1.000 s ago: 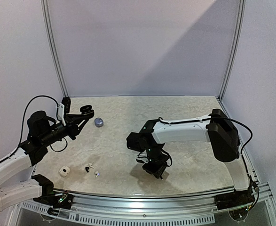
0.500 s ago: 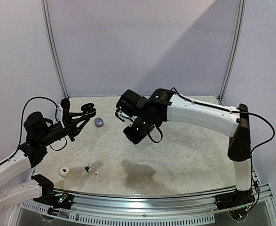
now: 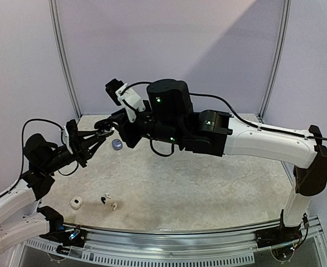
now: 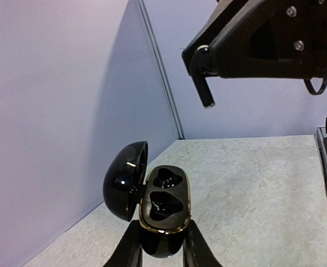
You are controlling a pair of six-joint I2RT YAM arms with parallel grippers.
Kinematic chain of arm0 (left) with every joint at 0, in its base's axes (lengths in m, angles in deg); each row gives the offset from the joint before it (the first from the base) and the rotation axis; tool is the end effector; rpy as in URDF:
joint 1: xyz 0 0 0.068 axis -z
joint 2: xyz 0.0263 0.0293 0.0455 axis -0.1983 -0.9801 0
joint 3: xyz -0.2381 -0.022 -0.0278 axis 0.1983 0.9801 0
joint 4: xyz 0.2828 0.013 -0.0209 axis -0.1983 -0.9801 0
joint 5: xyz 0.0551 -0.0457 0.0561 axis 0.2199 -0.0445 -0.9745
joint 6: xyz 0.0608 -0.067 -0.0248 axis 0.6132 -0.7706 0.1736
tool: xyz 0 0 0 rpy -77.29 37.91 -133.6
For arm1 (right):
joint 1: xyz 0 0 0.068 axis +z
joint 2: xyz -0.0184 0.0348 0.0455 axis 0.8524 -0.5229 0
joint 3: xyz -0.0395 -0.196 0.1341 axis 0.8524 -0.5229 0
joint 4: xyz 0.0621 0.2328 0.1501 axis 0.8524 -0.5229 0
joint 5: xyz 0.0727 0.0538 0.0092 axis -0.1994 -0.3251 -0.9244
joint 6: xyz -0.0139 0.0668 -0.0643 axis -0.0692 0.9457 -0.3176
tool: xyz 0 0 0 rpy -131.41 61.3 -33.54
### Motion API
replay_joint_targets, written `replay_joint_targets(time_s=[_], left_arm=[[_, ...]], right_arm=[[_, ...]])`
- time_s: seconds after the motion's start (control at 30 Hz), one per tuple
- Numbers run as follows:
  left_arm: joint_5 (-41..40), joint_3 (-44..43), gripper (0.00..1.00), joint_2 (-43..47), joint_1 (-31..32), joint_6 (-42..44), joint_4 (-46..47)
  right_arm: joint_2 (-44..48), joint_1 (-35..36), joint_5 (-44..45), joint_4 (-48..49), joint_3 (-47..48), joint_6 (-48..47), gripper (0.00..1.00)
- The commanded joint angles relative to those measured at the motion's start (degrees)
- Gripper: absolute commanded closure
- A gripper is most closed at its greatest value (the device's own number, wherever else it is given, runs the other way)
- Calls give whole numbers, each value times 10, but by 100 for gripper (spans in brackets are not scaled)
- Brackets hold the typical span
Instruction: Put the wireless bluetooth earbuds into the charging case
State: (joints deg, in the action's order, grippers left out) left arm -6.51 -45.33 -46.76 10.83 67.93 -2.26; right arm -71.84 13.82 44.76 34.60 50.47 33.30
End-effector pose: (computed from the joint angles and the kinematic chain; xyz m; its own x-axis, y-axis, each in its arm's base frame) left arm 0.2234 -0.1409 0.2569 0.2641 0.0219 -0.9643 0.7837 0.5779 0.2277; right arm 0.1718 0.4843 0.3642 -0.0197 -0.1678 -0.9856 -0.8777 0.4750 -0.0634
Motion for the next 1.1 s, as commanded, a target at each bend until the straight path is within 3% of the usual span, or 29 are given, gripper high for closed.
replay_joint_targets(time_s=[0.0,1.07], left_arm=[[-6,-8,100,5,7,-44,1],[-14,-14,100,1,6,-95,14]], right_arm=[[-21,-3,-24,100,1,-54,100],[-67,-15,26,60,6,-73,100]])
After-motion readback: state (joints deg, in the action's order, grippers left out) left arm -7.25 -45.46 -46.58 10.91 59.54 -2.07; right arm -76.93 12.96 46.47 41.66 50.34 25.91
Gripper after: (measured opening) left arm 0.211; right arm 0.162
